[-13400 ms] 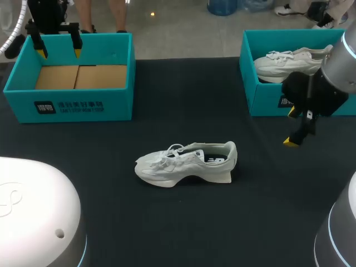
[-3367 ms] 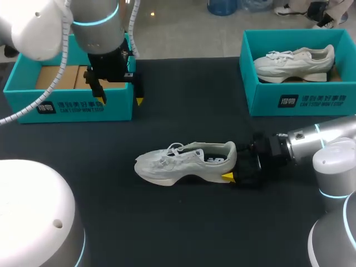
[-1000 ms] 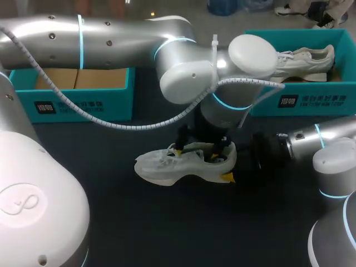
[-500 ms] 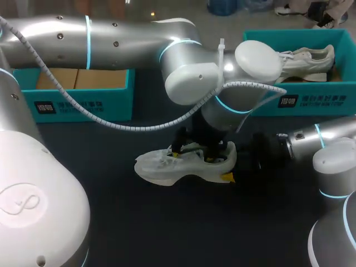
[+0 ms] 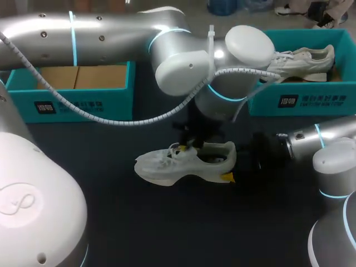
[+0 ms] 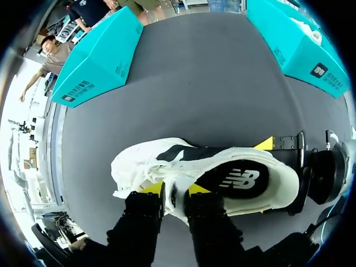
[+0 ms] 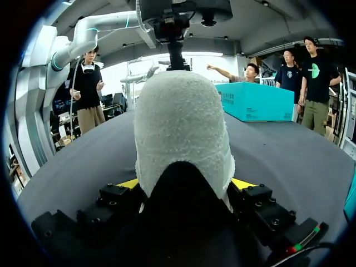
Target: Take the shoe out of the shoebox, open the shoe tongue, remove and reinsert the insole, then place the shoe into the shoebox
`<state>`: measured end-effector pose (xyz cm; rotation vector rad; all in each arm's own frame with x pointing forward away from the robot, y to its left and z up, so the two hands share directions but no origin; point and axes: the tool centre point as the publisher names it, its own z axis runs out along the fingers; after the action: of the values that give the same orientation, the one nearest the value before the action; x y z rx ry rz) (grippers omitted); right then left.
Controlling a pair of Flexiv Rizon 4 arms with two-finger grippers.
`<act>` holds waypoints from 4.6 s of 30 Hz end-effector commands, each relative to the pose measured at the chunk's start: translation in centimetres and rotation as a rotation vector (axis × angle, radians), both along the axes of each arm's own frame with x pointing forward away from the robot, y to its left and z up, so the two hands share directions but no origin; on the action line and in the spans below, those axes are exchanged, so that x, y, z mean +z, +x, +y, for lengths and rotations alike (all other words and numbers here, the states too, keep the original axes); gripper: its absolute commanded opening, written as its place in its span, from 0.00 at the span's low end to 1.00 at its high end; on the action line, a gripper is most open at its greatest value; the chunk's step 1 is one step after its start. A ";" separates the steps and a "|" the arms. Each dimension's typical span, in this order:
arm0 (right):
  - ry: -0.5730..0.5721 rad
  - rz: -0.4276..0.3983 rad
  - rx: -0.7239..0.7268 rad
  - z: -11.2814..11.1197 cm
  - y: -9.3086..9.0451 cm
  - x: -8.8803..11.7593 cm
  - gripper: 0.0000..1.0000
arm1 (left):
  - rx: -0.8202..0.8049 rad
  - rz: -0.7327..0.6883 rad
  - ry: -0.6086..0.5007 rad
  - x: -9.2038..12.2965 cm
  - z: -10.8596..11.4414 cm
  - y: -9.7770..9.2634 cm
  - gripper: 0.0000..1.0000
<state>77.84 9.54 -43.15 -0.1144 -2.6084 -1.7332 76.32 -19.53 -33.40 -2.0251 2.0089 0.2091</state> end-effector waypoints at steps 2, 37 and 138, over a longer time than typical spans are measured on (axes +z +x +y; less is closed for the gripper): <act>-0.001 -0.001 -0.002 0.2 -0.1 -0.4 0.00 | -0.011 0.007 -0.055 2.0 2.1 -0.2 0.00; -0.001 -0.001 -0.002 0.2 -0.1 -0.4 0.00 | 0.005 0.130 -0.202 3.3 4.6 -0.5 0.27; -0.001 -0.001 -0.002 0.2 -0.1 -0.4 0.00 | -1.486 0.210 -0.206 10.5 4.7 -1.7 1.00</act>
<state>77.81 9.64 -43.18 -0.1147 -2.6087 -1.7328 74.36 -14.76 -22.89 -0.5014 3.0542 -0.1381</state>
